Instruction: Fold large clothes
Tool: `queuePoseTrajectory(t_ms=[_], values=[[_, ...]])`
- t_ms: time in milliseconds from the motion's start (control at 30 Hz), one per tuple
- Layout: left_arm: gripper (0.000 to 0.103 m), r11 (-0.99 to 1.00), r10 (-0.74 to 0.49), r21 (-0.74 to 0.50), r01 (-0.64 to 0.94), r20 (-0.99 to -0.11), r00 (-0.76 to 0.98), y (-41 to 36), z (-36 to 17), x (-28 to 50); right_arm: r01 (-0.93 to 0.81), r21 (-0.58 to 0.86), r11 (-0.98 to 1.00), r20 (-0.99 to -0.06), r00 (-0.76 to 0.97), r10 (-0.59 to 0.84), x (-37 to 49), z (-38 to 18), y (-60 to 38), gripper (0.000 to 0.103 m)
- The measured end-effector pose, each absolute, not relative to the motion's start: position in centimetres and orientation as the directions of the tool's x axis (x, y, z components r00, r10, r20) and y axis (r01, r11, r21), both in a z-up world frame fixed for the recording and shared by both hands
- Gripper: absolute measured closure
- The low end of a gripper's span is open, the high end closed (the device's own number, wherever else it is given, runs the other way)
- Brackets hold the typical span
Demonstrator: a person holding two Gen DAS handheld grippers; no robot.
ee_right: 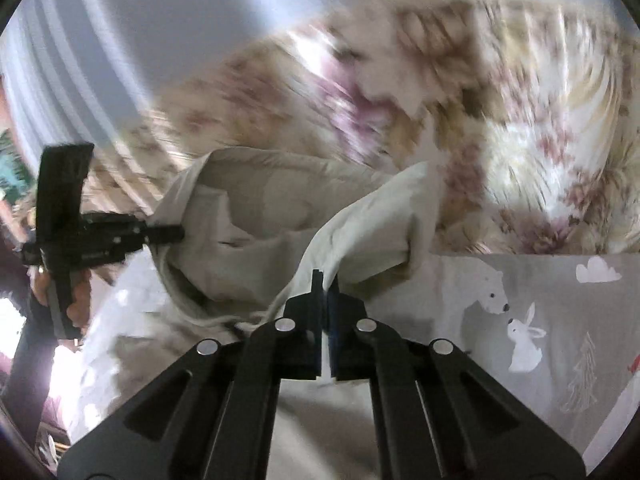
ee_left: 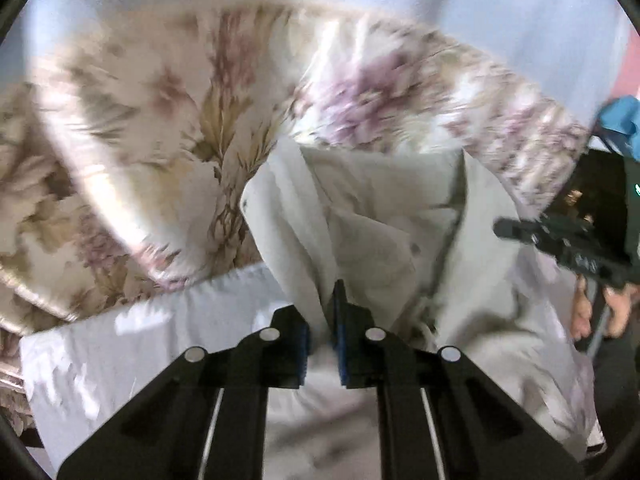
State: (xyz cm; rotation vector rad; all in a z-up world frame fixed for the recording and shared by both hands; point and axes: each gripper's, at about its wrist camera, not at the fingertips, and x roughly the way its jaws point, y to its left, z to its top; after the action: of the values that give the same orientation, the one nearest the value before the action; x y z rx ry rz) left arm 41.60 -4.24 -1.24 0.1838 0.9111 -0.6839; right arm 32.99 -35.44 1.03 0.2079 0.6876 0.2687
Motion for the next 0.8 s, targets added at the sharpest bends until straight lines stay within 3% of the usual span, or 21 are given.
queuePoseTrajectory(t_ms=[233, 367, 467, 533, 600, 633, 700, 733, 767, 800], values=[[0.092, 0.769, -0.537, -0.205, 0.606, -0.721, 0.438, 2.3, -1.8, 28.8, -0.291, 0.307, 0.906, -0.518, 0.747, 0.416, 21.4, 1.6, -32.5, 0.101], [0.092, 0.791, -0.51, -0.228, 0.568, -0.759, 0.406, 3.4, -7.3, 24.1, -0.258, 0.312, 0.914, -0.623, 0.671, 0.402, 17.8, -3.6, -31.6, 0.101], [0.088, 0.828, -0.42, -0.172, 0.533, -0.821, 0.387, 3.2, -12.4, 23.4, -0.155, 0.319, 0.935, -0.706, 0.62, 0.343, 18.1, -8.0, -32.9, 0.1], [0.087, 0.833, -0.42, -0.159, 0.531, -0.806, 0.417, 3.1, -13.7, 22.9, -0.083, 0.374, 0.924, -0.73, 0.588, 0.349, 18.5, -10.2, -34.6, 0.094], [0.077, 0.841, -0.42, -0.16, 0.517, -0.795, 0.438, 3.3, -13.2, 22.1, -0.067, 0.364, 0.929, -0.722, 0.611, 0.326, 17.7, -9.7, -35.1, 0.087], [0.062, 0.843, -0.418, -0.155, 0.515, -0.792, 0.446, 3.4, -12.6, 21.5, -0.073, 0.359, 0.93, -0.709, 0.627, 0.323, 17.0, -8.9, -35.2, 0.086], [0.053, 0.841, -0.41, -0.126, 0.525, -0.782, 0.469, 3.9, -11.4, 20.0, -0.091, 0.357, 0.93, -0.682, 0.655, 0.326, 15.2, -7.1, -35.6, 0.065], [0.038, 0.846, -0.39, -0.095, 0.525, -0.782, 0.486, 4.1, -10.9, 19.4, -0.09, 0.336, 0.938, -0.667, 0.68, 0.305, 14.0, -6.1, -35.8, 0.054], [0.021, 0.862, -0.337, -0.031, 0.506, -0.78, 0.527, 4.5, -10.5, 18.6, -0.088, 0.317, 0.944, -0.662, 0.692, 0.287, 13.3, -5.5, -36.0, 0.052], [0.019, 0.876, -0.267, 0.055, 0.48, -0.772, 0.577, 5.0, -10.1, 17.9, -0.078, 0.283, 0.956, -0.661, 0.706, 0.254, 12.5, -4.8, -36.3, 0.052]])
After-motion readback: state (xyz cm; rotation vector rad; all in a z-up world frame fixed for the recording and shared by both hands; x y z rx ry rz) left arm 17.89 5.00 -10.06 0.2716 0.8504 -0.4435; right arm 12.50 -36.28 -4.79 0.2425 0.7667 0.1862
